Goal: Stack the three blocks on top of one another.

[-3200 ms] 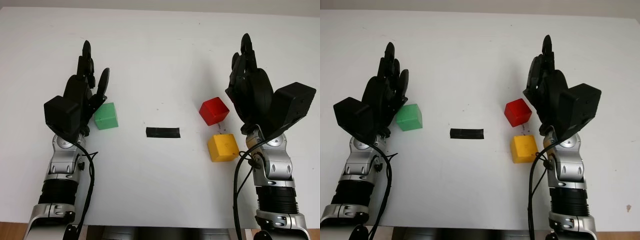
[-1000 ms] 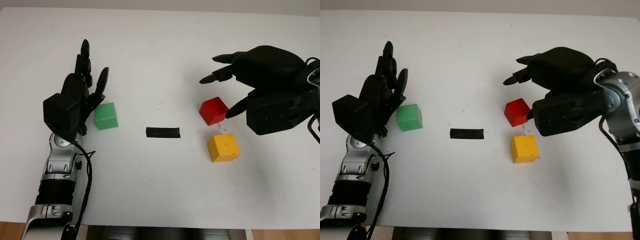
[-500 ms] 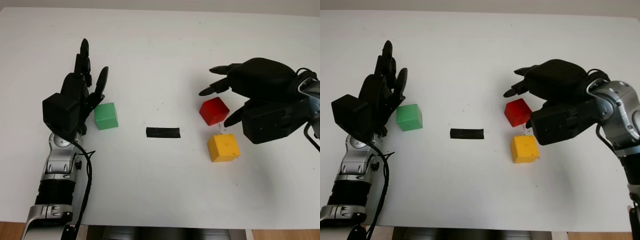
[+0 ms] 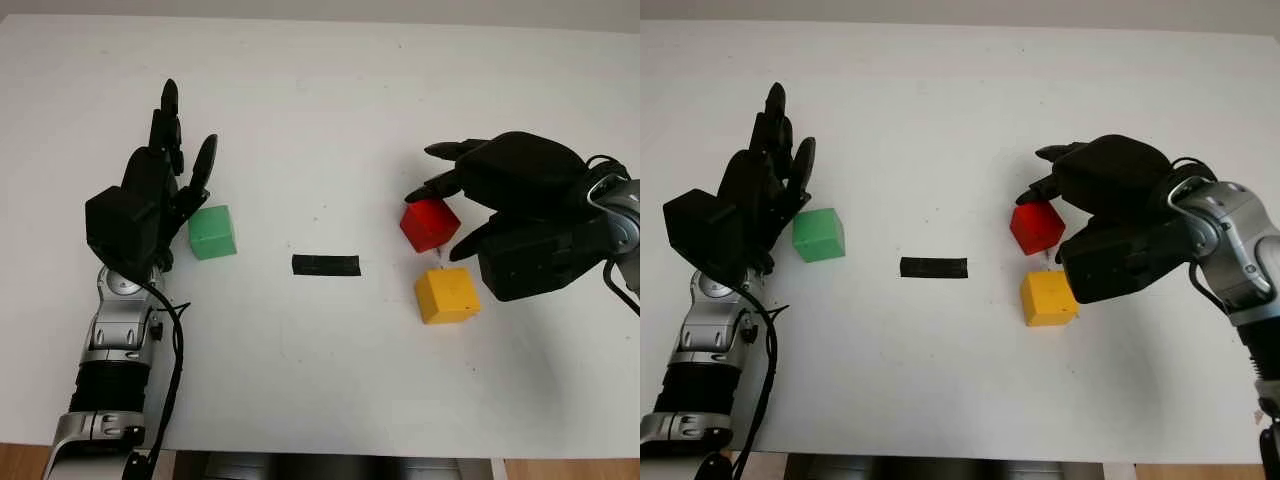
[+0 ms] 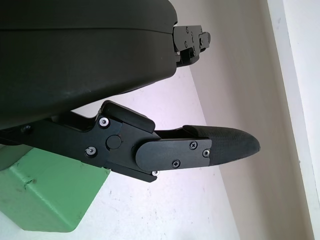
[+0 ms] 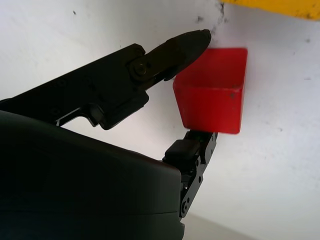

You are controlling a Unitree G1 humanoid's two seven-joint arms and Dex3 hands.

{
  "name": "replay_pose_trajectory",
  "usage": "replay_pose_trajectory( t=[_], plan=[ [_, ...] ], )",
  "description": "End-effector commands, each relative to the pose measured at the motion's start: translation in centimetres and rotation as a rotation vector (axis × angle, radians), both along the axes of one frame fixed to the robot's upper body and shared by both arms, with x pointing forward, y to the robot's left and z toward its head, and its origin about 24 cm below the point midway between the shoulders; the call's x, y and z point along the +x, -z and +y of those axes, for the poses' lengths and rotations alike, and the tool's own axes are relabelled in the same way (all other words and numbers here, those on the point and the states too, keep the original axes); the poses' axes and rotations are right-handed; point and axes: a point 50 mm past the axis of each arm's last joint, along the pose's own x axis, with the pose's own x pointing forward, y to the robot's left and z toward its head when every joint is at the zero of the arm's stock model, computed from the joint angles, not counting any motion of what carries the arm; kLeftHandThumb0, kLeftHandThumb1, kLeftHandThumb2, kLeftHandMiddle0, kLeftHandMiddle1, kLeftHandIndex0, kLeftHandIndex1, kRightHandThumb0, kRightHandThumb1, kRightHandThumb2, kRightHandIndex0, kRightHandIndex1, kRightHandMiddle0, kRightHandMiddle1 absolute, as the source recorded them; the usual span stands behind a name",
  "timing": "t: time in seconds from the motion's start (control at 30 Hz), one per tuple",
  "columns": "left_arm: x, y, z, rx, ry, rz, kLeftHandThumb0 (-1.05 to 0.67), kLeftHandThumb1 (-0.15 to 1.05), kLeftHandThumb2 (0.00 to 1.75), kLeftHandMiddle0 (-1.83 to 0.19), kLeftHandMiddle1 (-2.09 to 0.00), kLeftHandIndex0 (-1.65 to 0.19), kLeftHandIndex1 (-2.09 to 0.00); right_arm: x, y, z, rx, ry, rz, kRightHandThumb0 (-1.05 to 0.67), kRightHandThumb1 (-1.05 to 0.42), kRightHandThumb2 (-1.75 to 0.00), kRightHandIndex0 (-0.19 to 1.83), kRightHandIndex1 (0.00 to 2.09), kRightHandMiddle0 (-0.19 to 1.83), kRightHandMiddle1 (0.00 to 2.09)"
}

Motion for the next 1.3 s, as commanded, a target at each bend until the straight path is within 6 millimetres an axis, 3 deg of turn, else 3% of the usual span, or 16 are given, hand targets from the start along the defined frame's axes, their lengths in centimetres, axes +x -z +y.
replay_pose_trajectory(
  t=[0.0,0.13,0.23,0.73,0.97,1.27],
  plan=[
    [-0.2,-0.1,0.1,0.008,0.004,-0.011,-0.82,1.05,0.47,0.16,-0.05,0.13,-0.05,0.0,0.4,-0.1,0.018,-0.011,-0.034,-0.51,-0.86,-0.05,0.33,0.07,0.45,0.96],
    [-0.2,-0.1,0.2,0.016,0.009,-0.016,-0.79,1.05,0.45,0.16,-0.05,0.13,-0.05,0.1,0.5,-0.3,0.075,-0.043,-0.102,-0.48,-0.87,-0.06,0.41,0.09,0.45,1.31],
    [-0.2,-0.1,0.1,0.018,0.01,-0.02,-0.76,1.05,0.44,0.16,-0.05,0.13,-0.05,0.1,0.6,-0.5,0.093,-0.056,-0.139,-0.45,-0.88,-0.06,0.45,0.1,0.49,1.39],
    [-0.3,-0.1,0.0,0.016,0.008,-0.019,-0.76,1.05,0.43,0.16,-0.05,0.13,-0.05,0.3,0.8,-0.7,0.195,-0.057,-0.115,-0.37,-0.89,-0.06,0.47,0.08,0.51,1.38],
    [-0.3,-0.1,0.1,0.019,0.002,-0.023,-0.76,1.05,0.42,0.15,-0.05,0.12,-0.06,0.8,-0.7,-0.4,0.421,-0.055,-0.044,-0.34,-0.9,-0.05,0.43,0.05,0.43,1.49],
    [-0.2,-0.3,0.0,0.028,-0.013,-0.005,-0.79,1.05,0.43,0.16,-0.05,0.12,-0.06,1.1,-2.6,1.8,0.606,-0.15,0.02,-0.32,-0.89,-0.05,0.42,0.05,0.43,1.58]
  ],
)
